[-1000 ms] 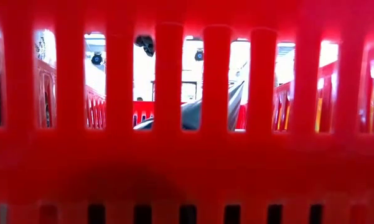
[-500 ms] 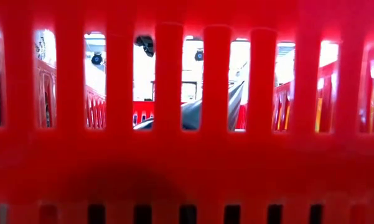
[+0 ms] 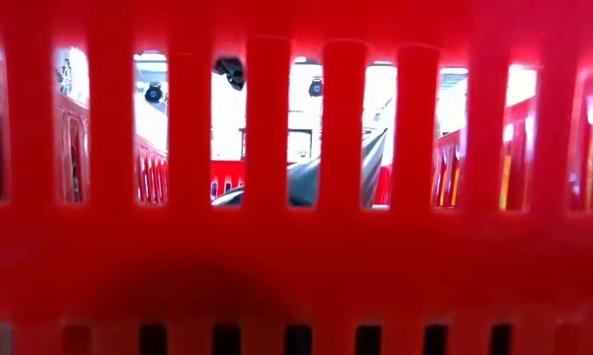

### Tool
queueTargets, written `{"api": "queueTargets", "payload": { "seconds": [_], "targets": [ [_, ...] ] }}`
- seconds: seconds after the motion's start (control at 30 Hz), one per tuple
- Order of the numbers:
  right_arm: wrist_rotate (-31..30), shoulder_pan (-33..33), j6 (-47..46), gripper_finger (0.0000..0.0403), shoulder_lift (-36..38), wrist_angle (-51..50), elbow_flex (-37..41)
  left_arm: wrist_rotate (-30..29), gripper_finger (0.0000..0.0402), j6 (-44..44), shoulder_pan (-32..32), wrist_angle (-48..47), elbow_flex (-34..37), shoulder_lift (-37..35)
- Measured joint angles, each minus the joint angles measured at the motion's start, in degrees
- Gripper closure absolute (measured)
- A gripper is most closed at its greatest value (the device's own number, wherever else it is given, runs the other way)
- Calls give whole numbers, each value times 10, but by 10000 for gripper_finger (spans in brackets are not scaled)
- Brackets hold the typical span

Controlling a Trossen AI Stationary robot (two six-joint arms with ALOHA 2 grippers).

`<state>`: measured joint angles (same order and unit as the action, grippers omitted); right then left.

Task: Pick & Place Travel size toiletries
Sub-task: Put the blue toothbrush into the yellow bin

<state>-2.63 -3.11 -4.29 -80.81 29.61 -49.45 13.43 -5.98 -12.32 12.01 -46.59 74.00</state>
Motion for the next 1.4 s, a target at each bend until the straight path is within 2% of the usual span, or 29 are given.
{"api": "queueTargets", "payload": {
  "seconds": [0.1,0.33,0.43,0.6,0.83,1.2,1.4],
  "targets": [
    [0,0,0,396,0,0,0,-1,346,1,0,-2,0,0],
    [-4,0,0,397,0,-10,0,-10,269,2,0,-4,0,0],
    [-13,0,0,397,7,-33,0,-11,252,2,-1,-8,0,-6],
    [-64,9,-6,397,55,-128,0,-11,248,2,-1,-52,0,-43],
    [-63,43,-65,397,125,-240,-1,-11,248,2,-1,-110,0,-90],
    [-60,147,-166,397,138,-353,0,-16,248,4,0,-112,0,-92],
    [-78,223,-219,397,138,-367,0,-17,248,4,0,-138,0,-92]
  ]
}}
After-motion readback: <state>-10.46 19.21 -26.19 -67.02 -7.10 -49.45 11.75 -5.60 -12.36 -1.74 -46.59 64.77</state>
